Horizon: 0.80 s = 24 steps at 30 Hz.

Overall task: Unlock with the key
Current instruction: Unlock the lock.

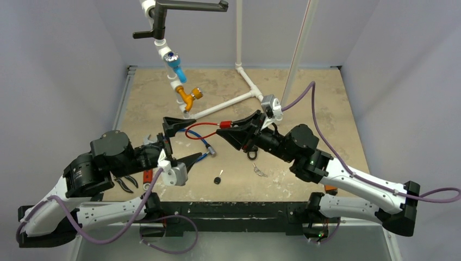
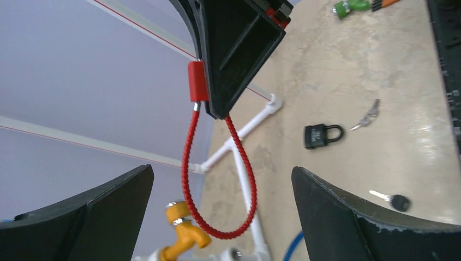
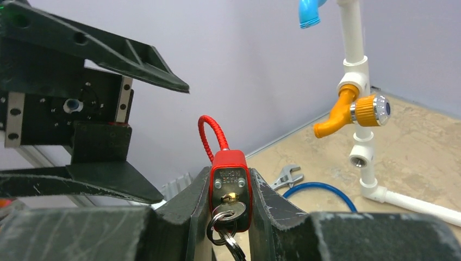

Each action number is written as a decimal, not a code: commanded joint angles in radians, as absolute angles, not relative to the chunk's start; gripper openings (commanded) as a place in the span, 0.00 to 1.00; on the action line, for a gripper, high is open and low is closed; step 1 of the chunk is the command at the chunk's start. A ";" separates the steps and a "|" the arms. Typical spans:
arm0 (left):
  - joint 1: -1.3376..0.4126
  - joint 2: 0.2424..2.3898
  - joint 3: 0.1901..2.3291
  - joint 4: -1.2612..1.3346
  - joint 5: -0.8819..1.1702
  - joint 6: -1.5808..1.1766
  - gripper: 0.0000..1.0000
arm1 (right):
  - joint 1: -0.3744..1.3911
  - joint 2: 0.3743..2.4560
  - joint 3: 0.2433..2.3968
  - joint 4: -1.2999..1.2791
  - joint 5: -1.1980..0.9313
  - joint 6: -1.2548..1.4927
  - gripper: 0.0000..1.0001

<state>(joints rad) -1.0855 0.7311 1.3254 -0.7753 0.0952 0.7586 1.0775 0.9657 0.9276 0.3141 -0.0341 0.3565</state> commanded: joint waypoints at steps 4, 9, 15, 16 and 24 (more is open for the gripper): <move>-1.213 0.669 1.180 -0.507 -0.082 1.126 1.00 | 1.075 1.005 1.028 0.410 -0.021 0.440 0.00; -1.237 0.721 1.184 -0.479 -0.146 1.124 1.00 | 1.077 1.024 1.028 0.450 -0.030 0.469 0.00; -1.238 0.749 1.193 -0.417 -0.214 1.122 1.00 | 1.077 1.024 1.019 0.465 -0.047 0.479 0.00; -1.238 0.749 1.193 -0.417 -0.217 1.116 1.00 | 1.077 1.022 1.019 0.463 -0.049 0.479 0.00; -1.238 0.772 1.210 -0.422 -0.206 1.083 0.83 | 1.082 1.010 1.000 0.471 -0.055 0.486 0.00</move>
